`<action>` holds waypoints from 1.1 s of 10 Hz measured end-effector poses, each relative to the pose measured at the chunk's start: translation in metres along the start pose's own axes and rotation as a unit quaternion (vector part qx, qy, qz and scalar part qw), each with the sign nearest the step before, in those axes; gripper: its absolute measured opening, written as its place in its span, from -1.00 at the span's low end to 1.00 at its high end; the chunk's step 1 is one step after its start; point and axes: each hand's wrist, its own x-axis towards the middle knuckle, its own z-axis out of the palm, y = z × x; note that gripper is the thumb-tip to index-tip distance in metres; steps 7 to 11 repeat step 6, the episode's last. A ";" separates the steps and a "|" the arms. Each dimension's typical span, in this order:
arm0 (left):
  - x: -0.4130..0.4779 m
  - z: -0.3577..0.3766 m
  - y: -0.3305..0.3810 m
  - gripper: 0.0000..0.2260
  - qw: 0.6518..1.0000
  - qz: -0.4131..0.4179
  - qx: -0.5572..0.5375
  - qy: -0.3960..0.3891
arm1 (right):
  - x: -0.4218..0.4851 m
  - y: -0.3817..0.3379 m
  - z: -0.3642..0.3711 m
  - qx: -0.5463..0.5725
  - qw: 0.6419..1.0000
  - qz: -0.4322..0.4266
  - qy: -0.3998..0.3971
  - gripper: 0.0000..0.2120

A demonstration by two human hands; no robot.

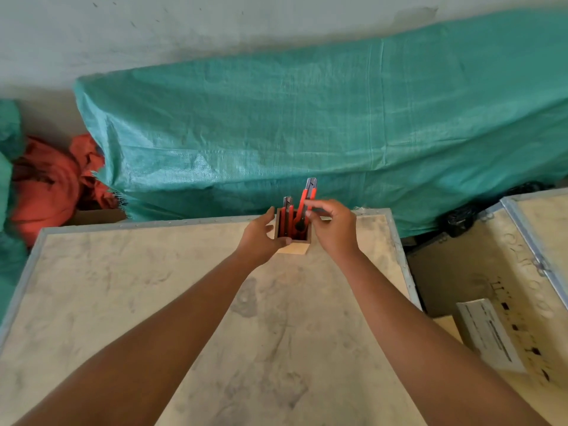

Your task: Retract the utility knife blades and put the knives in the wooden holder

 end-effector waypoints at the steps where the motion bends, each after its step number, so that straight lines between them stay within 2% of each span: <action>1: 0.004 0.001 -0.003 -0.17 1.000 0.006 -0.004 -0.009 | -0.004 0.006 0.004 -0.026 0.999 -0.017 0.009 -0.74; 5: -0.007 0.005 0.003 -0.19 1.000 0.020 -0.010 0.018 | -0.028 0.002 0.000 -0.015 0.999 0.029 -0.031 -0.68; 11: -0.016 0.004 0.011 -0.19 0.999 0.022 -0.011 0.026 | -0.032 -0.006 -0.005 -0.005 0.999 0.035 -0.025 -0.70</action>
